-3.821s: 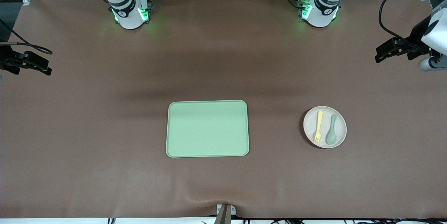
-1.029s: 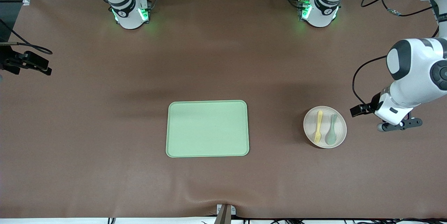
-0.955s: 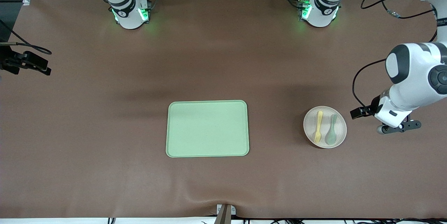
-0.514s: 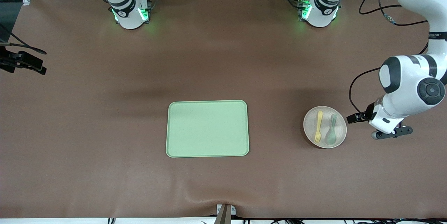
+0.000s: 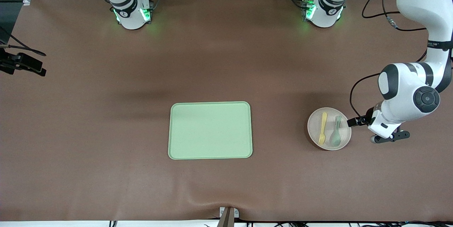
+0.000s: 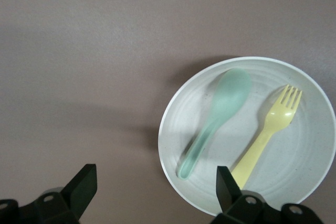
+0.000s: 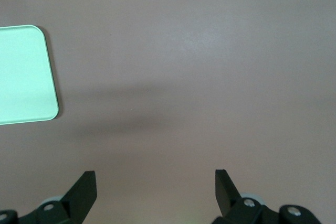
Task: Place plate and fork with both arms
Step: 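Lower the left gripper and pinch the white plate's rim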
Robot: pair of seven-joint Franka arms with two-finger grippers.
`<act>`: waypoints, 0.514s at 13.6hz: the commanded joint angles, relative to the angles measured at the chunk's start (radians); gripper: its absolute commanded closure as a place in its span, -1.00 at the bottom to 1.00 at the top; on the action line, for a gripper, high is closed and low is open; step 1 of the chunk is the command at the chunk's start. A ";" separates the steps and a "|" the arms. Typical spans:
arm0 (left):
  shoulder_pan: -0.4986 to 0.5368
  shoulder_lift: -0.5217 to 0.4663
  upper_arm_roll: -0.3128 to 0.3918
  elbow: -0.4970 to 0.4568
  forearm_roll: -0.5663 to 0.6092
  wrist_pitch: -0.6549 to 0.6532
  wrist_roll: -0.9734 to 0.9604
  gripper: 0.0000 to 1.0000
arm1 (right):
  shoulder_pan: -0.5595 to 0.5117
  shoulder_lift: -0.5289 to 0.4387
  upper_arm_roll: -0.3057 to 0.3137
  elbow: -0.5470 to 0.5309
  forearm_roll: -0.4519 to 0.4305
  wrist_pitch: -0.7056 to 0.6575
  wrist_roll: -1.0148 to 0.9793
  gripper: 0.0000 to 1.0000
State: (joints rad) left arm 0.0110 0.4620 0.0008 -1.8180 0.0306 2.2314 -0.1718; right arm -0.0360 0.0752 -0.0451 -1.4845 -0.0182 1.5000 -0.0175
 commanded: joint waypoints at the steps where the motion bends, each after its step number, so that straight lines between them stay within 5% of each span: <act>1: 0.006 0.024 -0.007 0.003 0.006 0.028 0.005 -1.00 | -0.004 0.027 0.011 0.027 0.001 0.009 -0.010 -1.00; 7: 0.006 0.073 -0.008 0.003 -0.009 0.071 0.003 -1.00 | -0.012 0.038 0.011 0.030 0.007 0.005 -0.013 -1.00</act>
State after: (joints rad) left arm 0.0110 0.5195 0.0003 -1.8180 0.0303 2.2797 -0.1719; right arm -0.0350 0.1056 -0.0412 -1.4827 -0.0174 1.5204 -0.0175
